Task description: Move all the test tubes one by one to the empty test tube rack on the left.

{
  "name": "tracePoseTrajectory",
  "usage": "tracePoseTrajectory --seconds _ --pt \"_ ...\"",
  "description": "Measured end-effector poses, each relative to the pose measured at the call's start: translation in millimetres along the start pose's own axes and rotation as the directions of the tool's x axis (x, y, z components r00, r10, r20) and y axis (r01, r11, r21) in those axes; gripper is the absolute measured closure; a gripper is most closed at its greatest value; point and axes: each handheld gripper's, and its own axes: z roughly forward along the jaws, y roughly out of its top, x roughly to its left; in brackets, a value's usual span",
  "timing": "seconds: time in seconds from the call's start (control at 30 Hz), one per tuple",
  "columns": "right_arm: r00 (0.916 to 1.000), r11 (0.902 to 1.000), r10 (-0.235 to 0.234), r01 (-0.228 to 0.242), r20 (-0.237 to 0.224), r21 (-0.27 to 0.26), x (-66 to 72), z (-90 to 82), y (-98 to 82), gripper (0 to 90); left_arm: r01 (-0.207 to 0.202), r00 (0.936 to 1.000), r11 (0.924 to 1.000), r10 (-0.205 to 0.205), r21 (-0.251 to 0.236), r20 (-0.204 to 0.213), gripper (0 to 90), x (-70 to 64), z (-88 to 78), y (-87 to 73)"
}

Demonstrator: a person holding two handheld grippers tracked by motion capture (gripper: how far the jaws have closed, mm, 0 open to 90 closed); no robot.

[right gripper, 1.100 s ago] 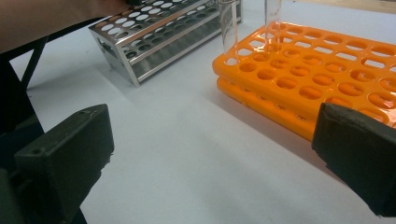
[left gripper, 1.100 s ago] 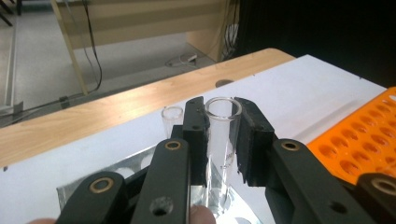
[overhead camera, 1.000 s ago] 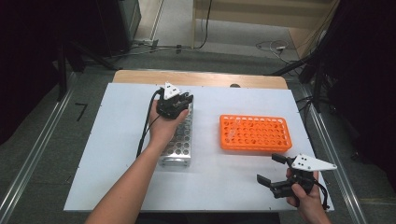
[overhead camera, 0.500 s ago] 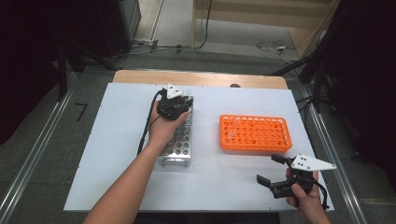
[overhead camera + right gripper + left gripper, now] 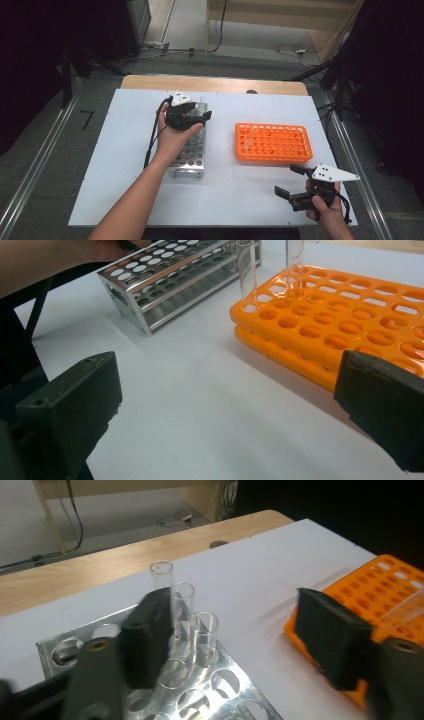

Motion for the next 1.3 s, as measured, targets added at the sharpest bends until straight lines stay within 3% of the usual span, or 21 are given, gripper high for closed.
tracePoseTrajectory --seconds 0.13,0.43,0.83,1.3 --pt "1.0 0.9999 0.009 -0.009 -0.004 -0.008 -1.3 1.0 2.9 0.0 0.012 0.9997 0.9997 -0.012 -0.02 0.022 12.2 -3.4 -13.8 -0.5" --pt "1.0 1.0 -0.001 0.001 0.004 -0.008 1.1 6.3 11.7 0.0 0.005 0.997 0.9983 -0.001 -0.057 0.078 0.8 -11.6 -47.0 -5.3" --pt "0.9999 0.9999 -0.016 0.016 -0.001 -0.003 -0.1 23.9 32.8 0.0 -0.038 0.9945 0.9982 0.043 -0.047 0.095 0.0 -23.1 -76.2 -30.5" --pt "0.9996 0.9994 -0.022 0.023 -0.014 0.025 -7.6 59.4 49.7 3.2 -0.07 0.9936 0.9962 0.075 -0.051 0.085 0.0 -34.2 -105.4 -60.7"
